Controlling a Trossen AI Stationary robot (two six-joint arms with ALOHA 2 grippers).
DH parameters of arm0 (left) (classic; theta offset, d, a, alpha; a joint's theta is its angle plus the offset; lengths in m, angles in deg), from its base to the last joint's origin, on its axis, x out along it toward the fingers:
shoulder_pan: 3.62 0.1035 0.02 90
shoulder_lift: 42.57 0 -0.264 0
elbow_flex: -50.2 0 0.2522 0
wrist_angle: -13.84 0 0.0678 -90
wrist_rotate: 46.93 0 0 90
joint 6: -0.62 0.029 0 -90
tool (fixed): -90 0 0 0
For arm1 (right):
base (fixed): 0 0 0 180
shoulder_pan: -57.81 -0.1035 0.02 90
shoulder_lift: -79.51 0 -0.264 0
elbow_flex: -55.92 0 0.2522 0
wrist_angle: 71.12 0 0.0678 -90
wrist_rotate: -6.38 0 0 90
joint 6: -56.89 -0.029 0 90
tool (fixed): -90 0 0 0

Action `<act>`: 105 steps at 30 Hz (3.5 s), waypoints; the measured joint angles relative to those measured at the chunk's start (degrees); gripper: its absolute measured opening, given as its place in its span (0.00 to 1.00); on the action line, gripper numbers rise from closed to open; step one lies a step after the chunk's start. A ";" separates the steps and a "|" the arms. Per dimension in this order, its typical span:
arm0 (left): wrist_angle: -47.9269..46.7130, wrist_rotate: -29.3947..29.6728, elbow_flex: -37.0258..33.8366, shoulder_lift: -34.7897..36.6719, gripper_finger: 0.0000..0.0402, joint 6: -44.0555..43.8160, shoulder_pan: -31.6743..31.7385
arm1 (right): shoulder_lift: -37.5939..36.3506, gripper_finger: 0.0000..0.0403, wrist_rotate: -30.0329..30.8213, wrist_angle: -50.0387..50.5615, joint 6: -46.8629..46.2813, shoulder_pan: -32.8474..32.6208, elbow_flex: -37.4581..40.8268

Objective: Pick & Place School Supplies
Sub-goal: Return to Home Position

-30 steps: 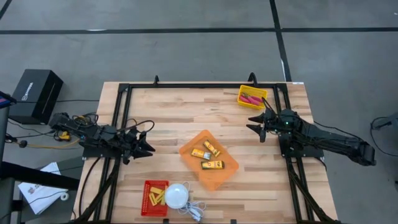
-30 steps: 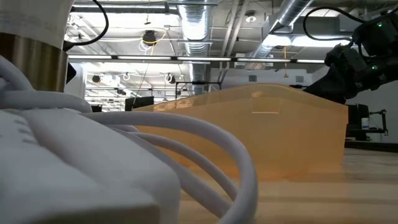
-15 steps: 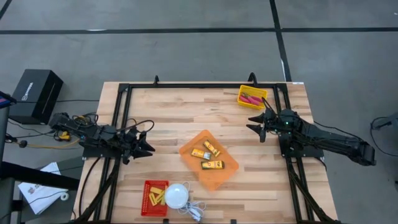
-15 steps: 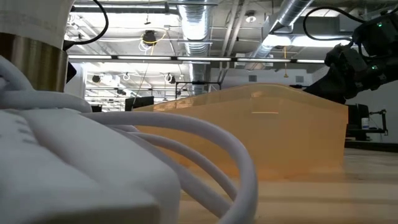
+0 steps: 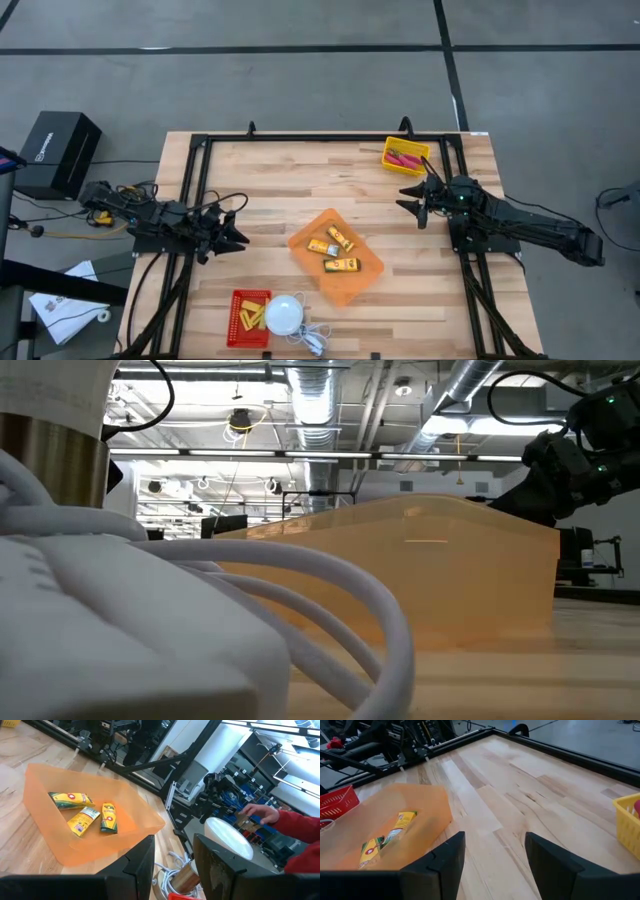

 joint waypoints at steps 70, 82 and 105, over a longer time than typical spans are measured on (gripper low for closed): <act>0.00 -0.01 0.00 -0.02 0.33 -0.01 0.00 | -0.02 0.49 -0.02 0.02 -0.01 0.00 0.00; 0.00 -0.02 0.00 -0.01 0.33 0.00 -0.01 | -0.02 0.48 -0.02 0.01 -0.02 0.00 0.00; 0.00 -0.02 0.00 -0.02 0.33 -0.01 -0.01 | -0.01 0.48 0.00 0.01 0.00 -0.01 0.00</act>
